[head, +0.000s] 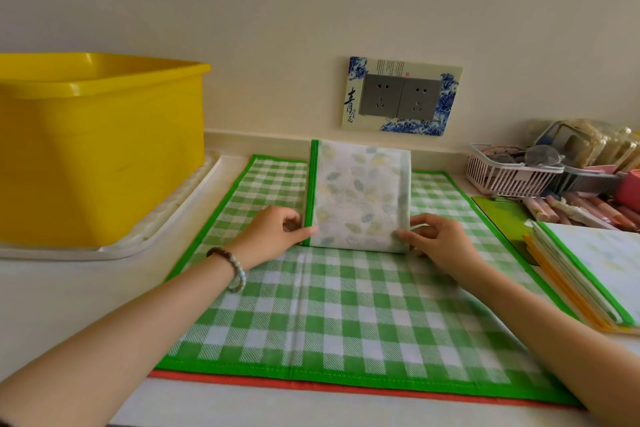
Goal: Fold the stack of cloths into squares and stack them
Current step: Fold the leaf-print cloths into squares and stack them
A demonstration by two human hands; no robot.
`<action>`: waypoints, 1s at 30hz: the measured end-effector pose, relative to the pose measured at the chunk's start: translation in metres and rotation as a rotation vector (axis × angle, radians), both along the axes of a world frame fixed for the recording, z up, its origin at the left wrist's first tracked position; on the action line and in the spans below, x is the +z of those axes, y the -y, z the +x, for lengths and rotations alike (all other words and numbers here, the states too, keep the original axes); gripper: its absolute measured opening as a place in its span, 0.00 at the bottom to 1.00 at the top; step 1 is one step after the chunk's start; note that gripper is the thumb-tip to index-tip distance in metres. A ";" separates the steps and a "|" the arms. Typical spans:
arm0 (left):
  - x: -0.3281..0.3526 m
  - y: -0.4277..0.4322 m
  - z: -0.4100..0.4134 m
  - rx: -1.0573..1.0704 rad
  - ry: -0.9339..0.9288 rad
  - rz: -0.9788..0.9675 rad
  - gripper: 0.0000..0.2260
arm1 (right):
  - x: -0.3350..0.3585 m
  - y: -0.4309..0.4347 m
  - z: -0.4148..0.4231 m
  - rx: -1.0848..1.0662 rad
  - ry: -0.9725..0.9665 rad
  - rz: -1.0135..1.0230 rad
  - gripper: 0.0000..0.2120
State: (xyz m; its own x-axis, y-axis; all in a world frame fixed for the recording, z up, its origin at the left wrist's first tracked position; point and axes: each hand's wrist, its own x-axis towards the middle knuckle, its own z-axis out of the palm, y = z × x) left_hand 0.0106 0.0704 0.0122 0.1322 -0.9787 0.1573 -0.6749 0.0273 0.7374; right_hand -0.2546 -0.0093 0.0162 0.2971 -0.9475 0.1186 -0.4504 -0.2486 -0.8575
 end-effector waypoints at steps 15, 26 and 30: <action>0.014 0.029 -0.017 -0.113 0.321 0.150 0.29 | 0.001 0.015 0.017 -0.077 -0.305 -0.082 0.20; -0.017 0.041 -0.022 -0.084 0.558 0.180 0.24 | 0.000 0.018 0.080 0.106 -0.519 -0.423 0.20; -0.012 0.041 -0.024 -0.078 0.607 0.181 0.24 | -0.011 0.028 0.108 0.190 -0.746 -0.335 0.24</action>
